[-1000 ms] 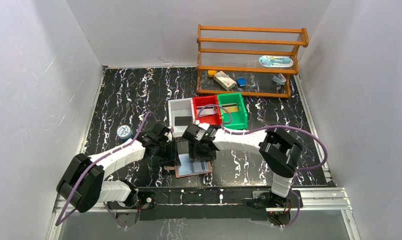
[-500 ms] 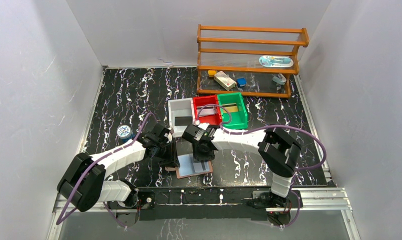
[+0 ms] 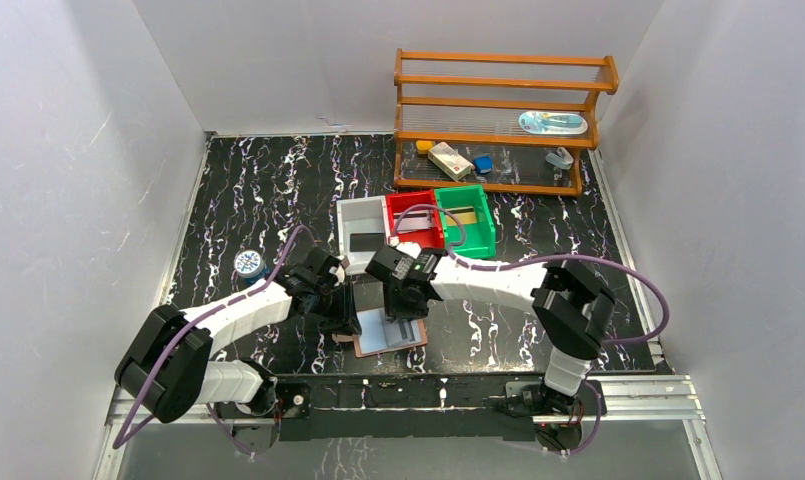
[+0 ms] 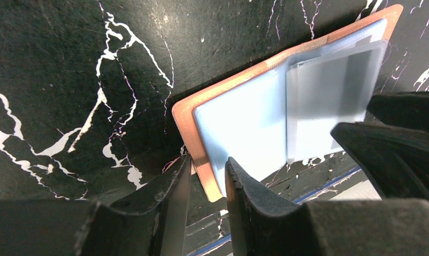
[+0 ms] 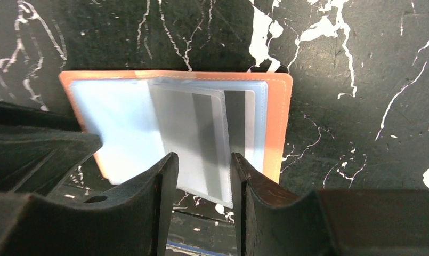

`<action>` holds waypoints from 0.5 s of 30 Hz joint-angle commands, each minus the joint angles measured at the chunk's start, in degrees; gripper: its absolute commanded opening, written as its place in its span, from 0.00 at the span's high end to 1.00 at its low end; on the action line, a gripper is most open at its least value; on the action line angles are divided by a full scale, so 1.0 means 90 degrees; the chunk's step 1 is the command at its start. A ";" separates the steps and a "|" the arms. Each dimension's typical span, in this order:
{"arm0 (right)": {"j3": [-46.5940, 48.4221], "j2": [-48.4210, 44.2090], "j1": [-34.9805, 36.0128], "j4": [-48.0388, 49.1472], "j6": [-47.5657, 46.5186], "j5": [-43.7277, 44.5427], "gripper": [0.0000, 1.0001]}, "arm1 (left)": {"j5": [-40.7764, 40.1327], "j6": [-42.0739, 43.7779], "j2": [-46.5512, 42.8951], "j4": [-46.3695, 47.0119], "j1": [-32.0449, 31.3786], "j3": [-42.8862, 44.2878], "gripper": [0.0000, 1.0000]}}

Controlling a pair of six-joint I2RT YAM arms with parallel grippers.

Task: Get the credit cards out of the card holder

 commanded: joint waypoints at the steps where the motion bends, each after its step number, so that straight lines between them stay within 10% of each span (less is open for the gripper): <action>1: 0.0051 -0.0478 0.0035 0.0210 0.0075 -0.0035 0.51 | 0.0172 -0.0022 0.0010 0.0008 -0.0045 -0.0156 0.72; 15: -0.0493 -0.0868 0.0034 0.0210 0.0075 -0.0035 0.51 | 0.0058 -0.0114 -0.0224 -0.0027 -0.0041 -0.0124 0.72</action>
